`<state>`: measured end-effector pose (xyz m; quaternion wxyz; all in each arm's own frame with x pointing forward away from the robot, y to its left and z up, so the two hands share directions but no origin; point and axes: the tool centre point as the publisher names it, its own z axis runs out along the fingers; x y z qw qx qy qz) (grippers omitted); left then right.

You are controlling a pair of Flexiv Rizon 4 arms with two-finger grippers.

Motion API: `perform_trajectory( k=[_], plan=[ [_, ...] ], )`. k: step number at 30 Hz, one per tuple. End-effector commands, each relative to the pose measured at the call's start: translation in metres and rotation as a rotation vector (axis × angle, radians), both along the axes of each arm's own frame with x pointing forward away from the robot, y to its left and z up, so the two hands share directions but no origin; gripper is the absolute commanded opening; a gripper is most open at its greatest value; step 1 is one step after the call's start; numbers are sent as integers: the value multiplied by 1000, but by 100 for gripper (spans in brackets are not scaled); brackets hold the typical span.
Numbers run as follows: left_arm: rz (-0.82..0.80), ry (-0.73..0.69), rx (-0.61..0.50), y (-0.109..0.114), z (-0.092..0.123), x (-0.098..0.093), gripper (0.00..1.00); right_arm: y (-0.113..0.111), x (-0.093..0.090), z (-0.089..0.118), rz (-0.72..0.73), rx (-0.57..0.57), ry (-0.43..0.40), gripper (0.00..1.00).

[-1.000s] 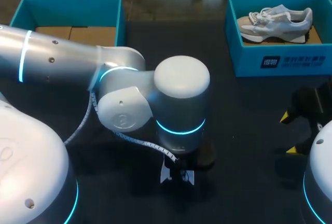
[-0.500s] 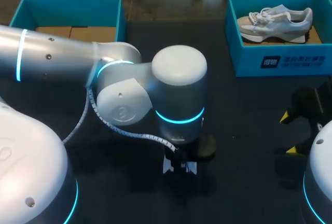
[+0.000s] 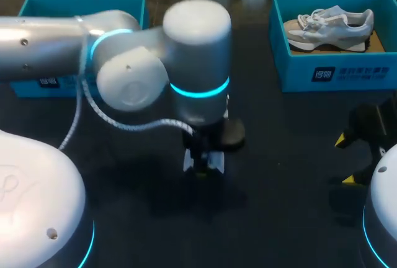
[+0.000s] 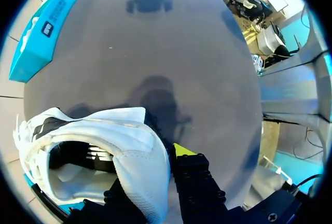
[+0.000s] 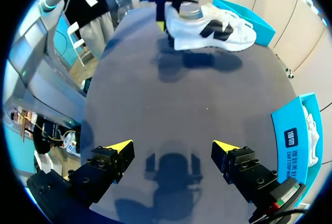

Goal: Take the shoe out of the shoebox, open the shoe tongue, remove and reinsert the insole, then place the shoe into the shoebox

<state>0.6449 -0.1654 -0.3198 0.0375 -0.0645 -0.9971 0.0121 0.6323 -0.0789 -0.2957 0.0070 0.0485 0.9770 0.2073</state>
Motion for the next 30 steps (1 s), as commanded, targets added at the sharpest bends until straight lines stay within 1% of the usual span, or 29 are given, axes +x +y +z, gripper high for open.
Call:
perform_trajectory(
  k=[1,9,15,21,24,27,30],
  plan=[
    [3,-13,2,15,49,14,0,0,-1,0,-1,-2,-1,100],
    [22,-62,22,15,78,37,0,0,-1,0,-1,-2,-1,100],
    [17,-103,23,17,92,42,0,0,-1,0,-1,-2,-1,100],
    [-40,-73,18,19,114,55,0,0,-1,0,-1,-2,-1,100],
    [-60,-73,32,20,128,66,0,0,-1,0,-1,-2,-1,100],
    [-81,-66,46,24,142,76,0,0,-1,0,-1,-2,-1,100],
    [-83,-49,33,33,154,86,0,0,-1,0,-1,-2,-1,100]
  ],
)
